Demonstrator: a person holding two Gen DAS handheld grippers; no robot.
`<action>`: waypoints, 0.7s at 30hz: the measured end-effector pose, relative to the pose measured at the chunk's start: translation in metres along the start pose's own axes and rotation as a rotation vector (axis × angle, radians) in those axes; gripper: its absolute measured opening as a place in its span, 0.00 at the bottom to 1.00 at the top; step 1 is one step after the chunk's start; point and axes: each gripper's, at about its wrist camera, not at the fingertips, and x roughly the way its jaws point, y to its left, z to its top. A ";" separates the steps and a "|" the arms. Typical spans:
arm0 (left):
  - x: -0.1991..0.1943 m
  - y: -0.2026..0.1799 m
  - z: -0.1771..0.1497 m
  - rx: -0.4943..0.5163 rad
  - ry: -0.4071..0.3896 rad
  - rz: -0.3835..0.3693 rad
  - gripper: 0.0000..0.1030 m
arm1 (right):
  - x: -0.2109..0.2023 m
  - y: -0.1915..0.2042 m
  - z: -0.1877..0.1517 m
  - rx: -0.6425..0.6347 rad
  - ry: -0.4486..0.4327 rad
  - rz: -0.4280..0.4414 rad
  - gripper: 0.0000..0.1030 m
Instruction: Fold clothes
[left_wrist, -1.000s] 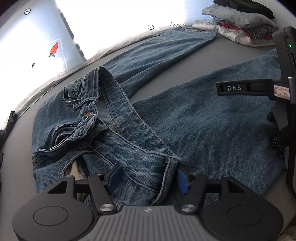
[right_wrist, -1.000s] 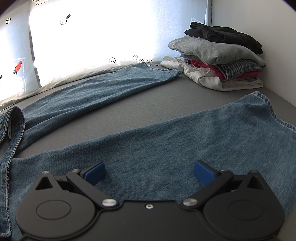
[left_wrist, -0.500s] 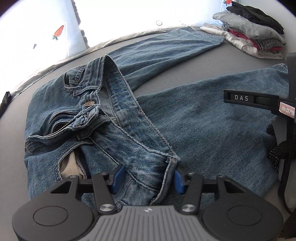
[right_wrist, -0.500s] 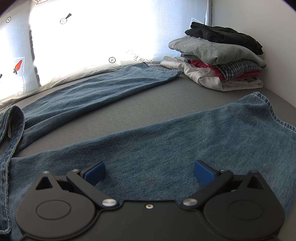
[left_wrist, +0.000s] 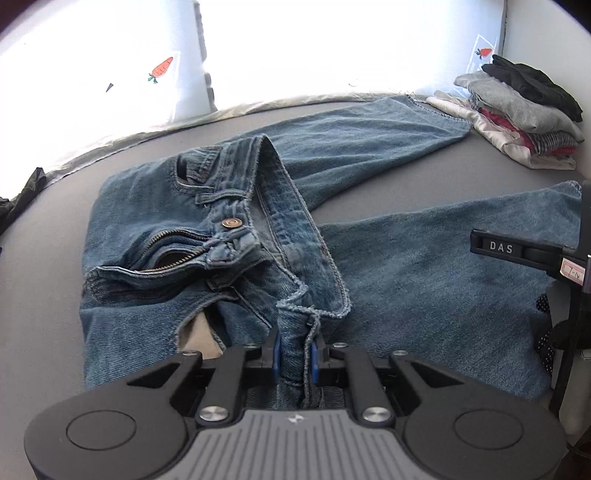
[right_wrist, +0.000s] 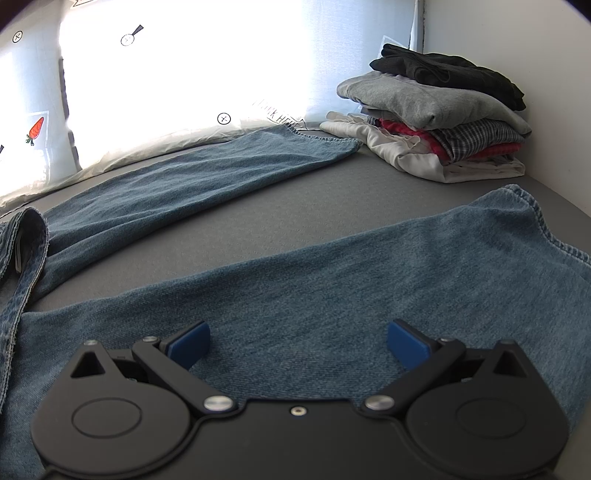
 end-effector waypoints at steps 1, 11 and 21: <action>-0.008 0.010 0.002 -0.016 -0.030 0.035 0.15 | 0.000 0.000 0.000 0.000 0.000 -0.001 1.00; -0.096 0.197 -0.029 -0.469 -0.153 0.589 0.15 | 0.000 0.002 0.000 -0.001 0.000 -0.006 1.00; -0.087 0.283 -0.142 -0.855 0.120 0.720 0.32 | 0.000 0.002 0.000 -0.004 0.001 -0.010 1.00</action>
